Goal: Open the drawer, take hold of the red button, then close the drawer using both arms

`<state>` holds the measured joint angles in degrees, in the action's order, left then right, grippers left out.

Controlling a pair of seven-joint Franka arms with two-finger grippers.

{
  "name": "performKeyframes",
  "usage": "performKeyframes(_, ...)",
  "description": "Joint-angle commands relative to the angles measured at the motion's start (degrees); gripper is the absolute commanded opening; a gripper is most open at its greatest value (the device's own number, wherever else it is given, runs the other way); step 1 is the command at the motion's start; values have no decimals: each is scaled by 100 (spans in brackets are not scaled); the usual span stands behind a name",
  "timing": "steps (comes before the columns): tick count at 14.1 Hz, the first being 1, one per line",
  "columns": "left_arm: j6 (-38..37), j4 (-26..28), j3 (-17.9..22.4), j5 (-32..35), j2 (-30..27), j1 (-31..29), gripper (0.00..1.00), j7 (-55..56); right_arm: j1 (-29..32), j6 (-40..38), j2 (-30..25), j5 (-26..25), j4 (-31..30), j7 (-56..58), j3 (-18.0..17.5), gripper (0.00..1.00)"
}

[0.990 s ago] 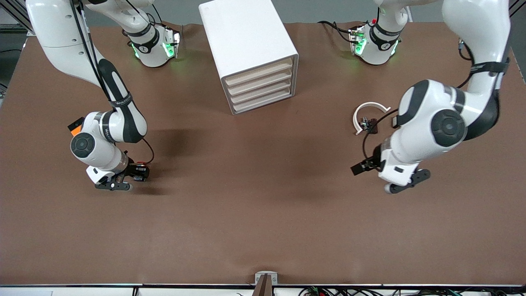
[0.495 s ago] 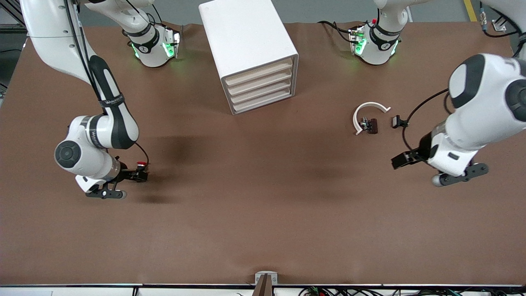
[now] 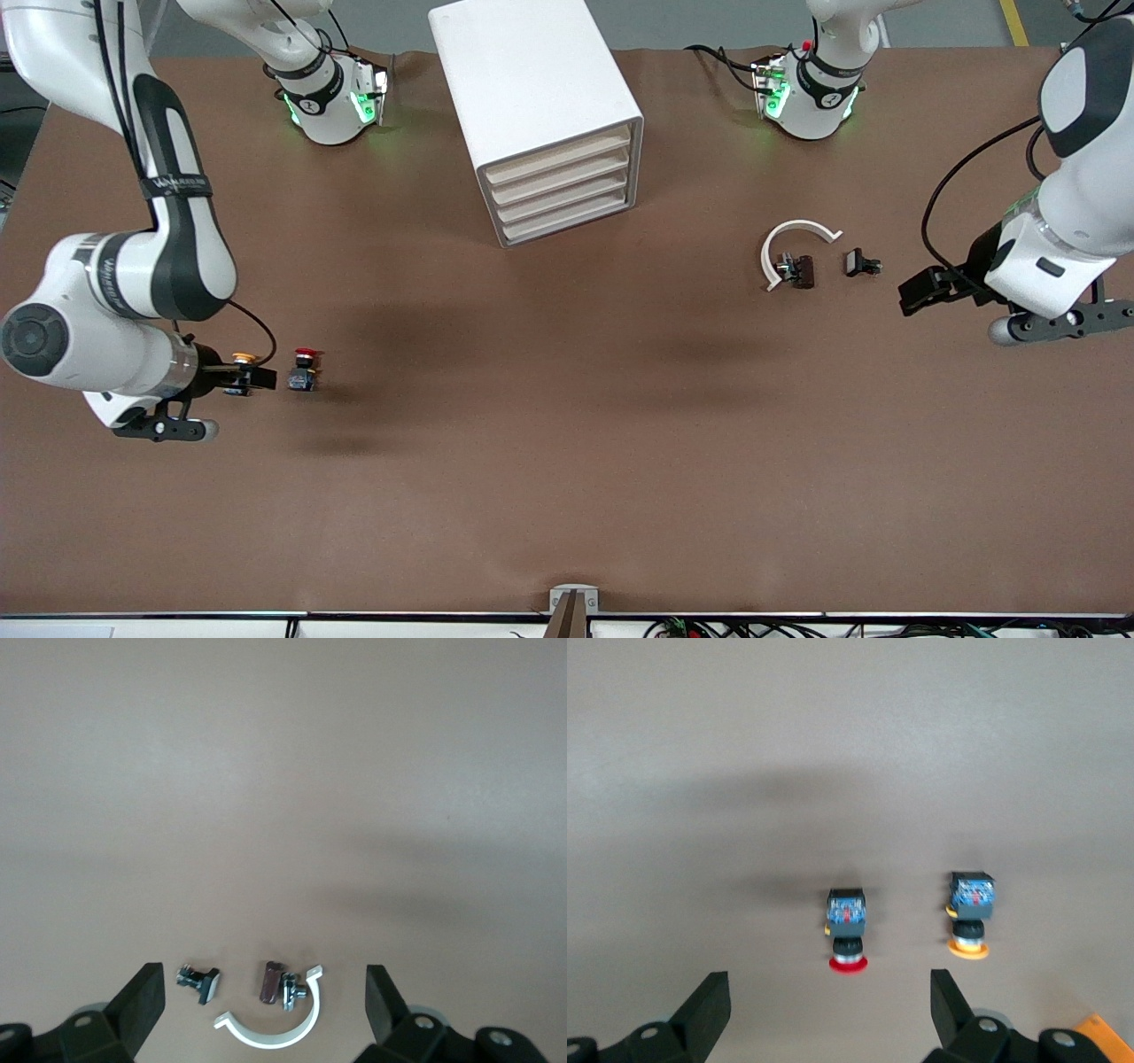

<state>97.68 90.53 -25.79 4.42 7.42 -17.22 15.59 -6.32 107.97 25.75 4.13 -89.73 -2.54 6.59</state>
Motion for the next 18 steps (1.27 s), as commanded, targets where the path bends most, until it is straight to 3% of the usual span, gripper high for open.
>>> performKeyframes(1, -292, 105, 38, -28, -442, -97, 100, -311, 148, -793, -333, -88, 367, -53, -70, 100)
performKeyframes(6, -714, 140, 1812, -160, -961, 1509, 100, -443, 254, -1866, -808, -342, 799, 8, 53, 100)
performKeyframes(10, -1023, 455, 1919, -441, -1435, 1556, 100, -557, 272, -2175, -1186, -413, 790, 26, 18, 100)
performKeyframes(18, -1049, 474, 1911, -547, -1436, 1512, 100, -1117, 245, -2439, -1345, -404, 904, 26, -18, 100)
